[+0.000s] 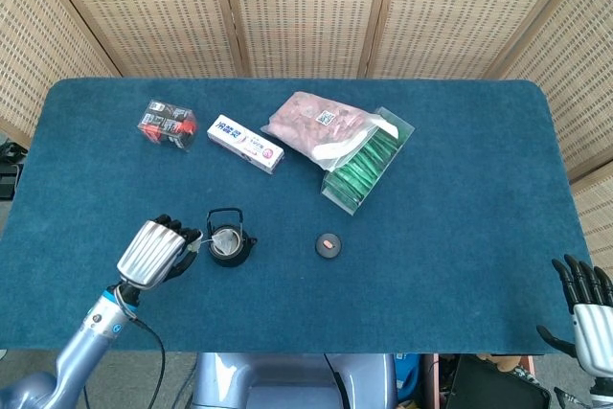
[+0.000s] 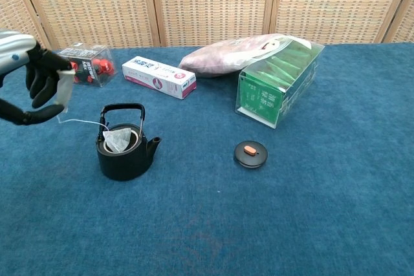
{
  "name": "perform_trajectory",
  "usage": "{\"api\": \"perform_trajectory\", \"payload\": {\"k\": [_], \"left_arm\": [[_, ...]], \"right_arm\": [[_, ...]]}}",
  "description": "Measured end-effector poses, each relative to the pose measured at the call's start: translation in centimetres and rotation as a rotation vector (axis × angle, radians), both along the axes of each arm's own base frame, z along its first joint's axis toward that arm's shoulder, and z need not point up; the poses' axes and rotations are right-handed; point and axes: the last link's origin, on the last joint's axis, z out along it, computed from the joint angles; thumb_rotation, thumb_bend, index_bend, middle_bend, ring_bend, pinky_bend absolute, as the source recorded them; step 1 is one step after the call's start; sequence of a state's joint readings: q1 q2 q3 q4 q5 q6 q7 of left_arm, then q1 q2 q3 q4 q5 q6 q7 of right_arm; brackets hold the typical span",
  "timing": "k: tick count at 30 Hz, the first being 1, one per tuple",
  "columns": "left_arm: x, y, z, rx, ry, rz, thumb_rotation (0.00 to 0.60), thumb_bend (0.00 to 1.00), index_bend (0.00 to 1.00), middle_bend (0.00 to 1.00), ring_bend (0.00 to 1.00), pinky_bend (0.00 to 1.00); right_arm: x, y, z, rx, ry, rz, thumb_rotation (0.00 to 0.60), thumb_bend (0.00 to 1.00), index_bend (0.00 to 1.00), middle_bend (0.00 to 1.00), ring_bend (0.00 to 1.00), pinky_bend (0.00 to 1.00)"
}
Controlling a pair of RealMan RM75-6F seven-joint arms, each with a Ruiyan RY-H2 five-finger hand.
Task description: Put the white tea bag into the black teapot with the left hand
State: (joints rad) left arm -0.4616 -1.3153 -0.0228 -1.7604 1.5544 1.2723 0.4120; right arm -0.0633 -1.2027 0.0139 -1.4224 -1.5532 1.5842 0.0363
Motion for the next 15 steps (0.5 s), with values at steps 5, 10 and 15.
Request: {"api": "perform_trajectory", "payload": {"k": [5,10,15], "left_arm": [[-1.4,-1.1,-0.1,-0.017,0.018,0.029,0.600,0.57,0.66,0.72,0.60,0.51],[-2.4,-2.0,-0.2,-0.040,0.047,0.057,0.600,0.57,0.66,0.72,0.60,0.51],[-3.5,-2.9,-0.3,-0.058,0.064,0.096,0.600,0.57,0.66,0.72,0.60,0.51]], "right_arm": [[0.1,-0.1,0.0,0.002,0.001,0.001,0.600,0.07,0.09,0.12,0.00,0.08],[0.1,-0.1,-0.1,0.007,0.002,-0.001,0.600,0.07,0.09,0.12,0.00,0.08],[0.1,-0.2,-0.1,0.008,0.003,0.000,0.600,0.07,0.09,0.12,0.00,0.08]]}}
